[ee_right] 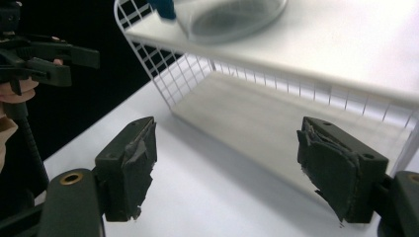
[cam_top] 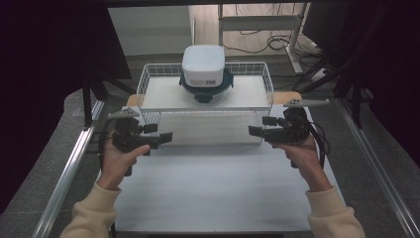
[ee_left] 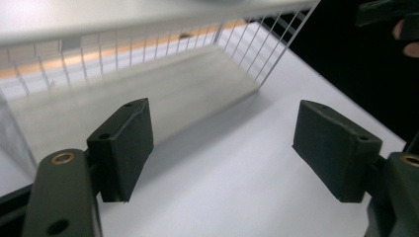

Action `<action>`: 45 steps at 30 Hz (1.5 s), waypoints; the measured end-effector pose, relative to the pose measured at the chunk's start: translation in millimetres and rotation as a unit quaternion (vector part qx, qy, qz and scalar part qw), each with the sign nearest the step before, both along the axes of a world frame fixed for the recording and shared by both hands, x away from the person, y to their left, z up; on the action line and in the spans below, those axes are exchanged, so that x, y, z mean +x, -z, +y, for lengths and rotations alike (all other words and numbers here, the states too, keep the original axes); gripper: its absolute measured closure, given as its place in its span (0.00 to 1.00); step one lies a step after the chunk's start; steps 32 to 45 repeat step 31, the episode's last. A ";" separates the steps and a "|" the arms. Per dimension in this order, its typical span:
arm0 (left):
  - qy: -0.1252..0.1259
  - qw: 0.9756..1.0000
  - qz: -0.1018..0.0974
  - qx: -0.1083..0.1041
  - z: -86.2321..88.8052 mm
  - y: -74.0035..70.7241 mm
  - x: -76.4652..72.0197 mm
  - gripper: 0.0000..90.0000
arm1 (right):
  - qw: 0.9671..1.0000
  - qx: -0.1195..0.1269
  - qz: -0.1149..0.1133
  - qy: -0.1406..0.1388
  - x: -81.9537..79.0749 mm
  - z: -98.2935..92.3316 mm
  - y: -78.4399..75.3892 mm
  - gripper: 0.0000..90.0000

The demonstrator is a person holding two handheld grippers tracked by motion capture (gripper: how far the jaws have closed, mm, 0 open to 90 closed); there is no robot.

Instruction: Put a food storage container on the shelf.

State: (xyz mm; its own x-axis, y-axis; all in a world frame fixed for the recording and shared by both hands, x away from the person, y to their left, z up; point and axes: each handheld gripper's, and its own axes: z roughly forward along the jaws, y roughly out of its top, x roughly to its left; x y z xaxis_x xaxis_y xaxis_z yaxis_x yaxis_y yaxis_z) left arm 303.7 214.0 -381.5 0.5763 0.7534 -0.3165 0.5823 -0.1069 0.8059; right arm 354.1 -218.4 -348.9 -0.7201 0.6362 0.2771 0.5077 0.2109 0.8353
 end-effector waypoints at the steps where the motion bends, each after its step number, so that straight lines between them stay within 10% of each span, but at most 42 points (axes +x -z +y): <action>1: -0.002 1.000 0.002 0.003 0.5 5.9 -3.0 0.25 | 1.000 -0.004 -0.002 0.002 -3.3 -1.0 4.8 0.25; 19: -0.046 0.997 0.045 0.034 17.0 72.8 -29.0 0.22 | 0.998 -0.048 0.032 0.022 -32.8 -20.7 83.7 0.24; 45: -0.046 0.997 0.038 0.046 15.2 74.7 -29.0 0.22 | 0.998 -0.058 0.008 0.029 -37.2 -20.8 84.2 0.23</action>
